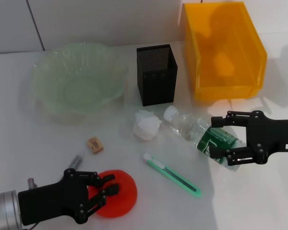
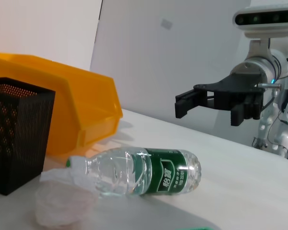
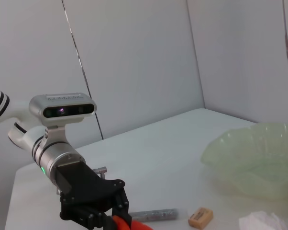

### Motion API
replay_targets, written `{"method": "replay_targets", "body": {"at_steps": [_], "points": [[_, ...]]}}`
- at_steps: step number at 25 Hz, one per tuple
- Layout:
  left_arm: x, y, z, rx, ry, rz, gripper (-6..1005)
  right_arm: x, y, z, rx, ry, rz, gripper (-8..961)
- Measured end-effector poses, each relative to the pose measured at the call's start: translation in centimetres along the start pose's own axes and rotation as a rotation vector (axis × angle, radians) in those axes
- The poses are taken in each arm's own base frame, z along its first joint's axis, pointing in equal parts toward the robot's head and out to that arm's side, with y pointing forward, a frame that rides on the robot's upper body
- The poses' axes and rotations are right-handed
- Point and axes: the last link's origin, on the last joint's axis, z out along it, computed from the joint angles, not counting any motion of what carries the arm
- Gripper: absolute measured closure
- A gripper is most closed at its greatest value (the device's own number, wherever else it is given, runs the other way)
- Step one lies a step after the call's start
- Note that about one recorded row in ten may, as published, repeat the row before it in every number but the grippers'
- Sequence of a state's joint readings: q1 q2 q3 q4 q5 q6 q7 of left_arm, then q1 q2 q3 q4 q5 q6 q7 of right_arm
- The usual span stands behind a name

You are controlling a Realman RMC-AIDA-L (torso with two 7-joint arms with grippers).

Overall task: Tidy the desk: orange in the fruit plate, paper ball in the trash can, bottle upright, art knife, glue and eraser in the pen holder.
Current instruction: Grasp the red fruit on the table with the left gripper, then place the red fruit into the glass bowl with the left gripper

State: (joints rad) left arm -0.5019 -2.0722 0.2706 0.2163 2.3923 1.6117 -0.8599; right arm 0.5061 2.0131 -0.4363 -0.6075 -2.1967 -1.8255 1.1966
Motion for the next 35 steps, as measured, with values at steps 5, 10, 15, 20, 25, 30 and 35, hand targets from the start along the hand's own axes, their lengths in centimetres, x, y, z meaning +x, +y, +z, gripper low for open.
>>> {"method": "replay_targets", "body": {"at_steps": [5,10,15,20,25,30,35], "points": [[0.3,0.0,0.0,0.0,0.018,0.001,816,0.3,0.2,-0.2,0.008,-0.005,0.007,165],[2.1,-0.6,-0.6,0.025,0.116,0.044,878,0.3,0.2,-0.5,0.02,-0.01,0.003,167],[5.2,-2.5,-2.0,0.075,0.207,0.145,895,0.3,0.3,-0.6,0.022,-0.018,0.003,170],[9.0,-6.0,-2.6,0.217,0.265,0.254,906,0.3,0.5,-0.6,0.013,-0.032,0.002,172],[11.0,-10.1,-3.1,0.46,0.287,0.255,907,0.2,0.8,-0.7,0.002,-0.043,0.003,174],[11.8,-12.6,-2.0,0.554,0.207,0.258,909,0.2,0.9,-0.8,-0.002,-0.046,0.0,177],[11.8,-13.6,-0.7,0.592,0.184,0.217,913,0.1,0.9,-0.7,-0.006,-0.046,-0.005,179]]}}
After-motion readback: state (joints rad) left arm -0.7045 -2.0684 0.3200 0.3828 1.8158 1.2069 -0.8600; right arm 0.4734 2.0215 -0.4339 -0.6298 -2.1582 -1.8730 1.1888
